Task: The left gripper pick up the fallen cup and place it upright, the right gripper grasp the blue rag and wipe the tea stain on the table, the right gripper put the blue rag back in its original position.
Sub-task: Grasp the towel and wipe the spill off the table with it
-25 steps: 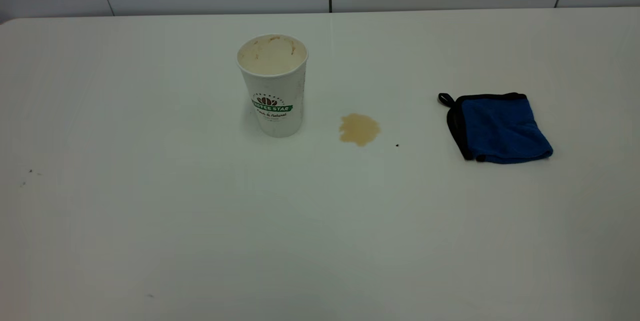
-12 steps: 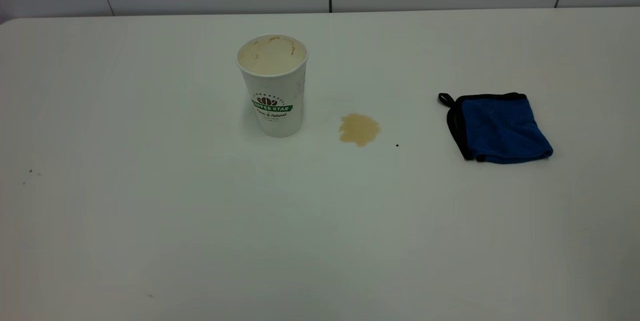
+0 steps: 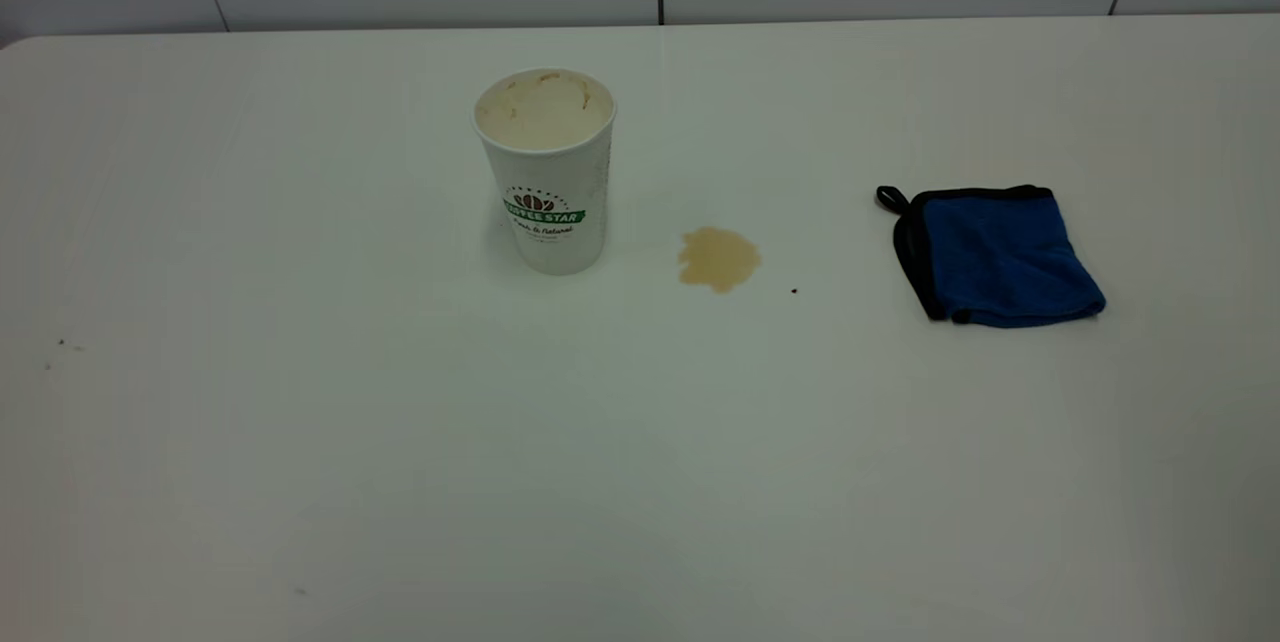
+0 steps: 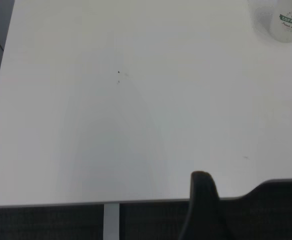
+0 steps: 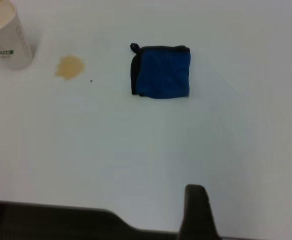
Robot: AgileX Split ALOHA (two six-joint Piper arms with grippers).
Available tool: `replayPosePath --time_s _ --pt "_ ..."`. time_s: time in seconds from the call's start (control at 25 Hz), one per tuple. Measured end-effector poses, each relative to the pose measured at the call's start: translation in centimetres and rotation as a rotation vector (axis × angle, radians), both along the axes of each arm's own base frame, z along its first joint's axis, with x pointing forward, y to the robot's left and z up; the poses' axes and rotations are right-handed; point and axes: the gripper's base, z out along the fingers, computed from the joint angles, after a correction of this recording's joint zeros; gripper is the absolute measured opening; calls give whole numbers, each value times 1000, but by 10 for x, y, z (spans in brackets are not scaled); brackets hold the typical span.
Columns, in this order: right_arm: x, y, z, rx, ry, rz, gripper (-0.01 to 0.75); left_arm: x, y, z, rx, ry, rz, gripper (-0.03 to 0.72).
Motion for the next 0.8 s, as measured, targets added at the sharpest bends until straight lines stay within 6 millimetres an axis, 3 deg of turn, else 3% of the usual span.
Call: replayPosePath --time_s 0.16,0.28,0.56,0.8 --pt "44 2 8 -2 76 42 617 0 0 0 0 0 0 541" --pt "84 5 3 1 133 86 617 0 0 0 0 0 0 541" --pt "168 10 -33 55 234 124 602 0 0 0 2 0 -1 541" --pt "242 8 -76 48 325 121 591 0 0 0 1 0 -1 541"
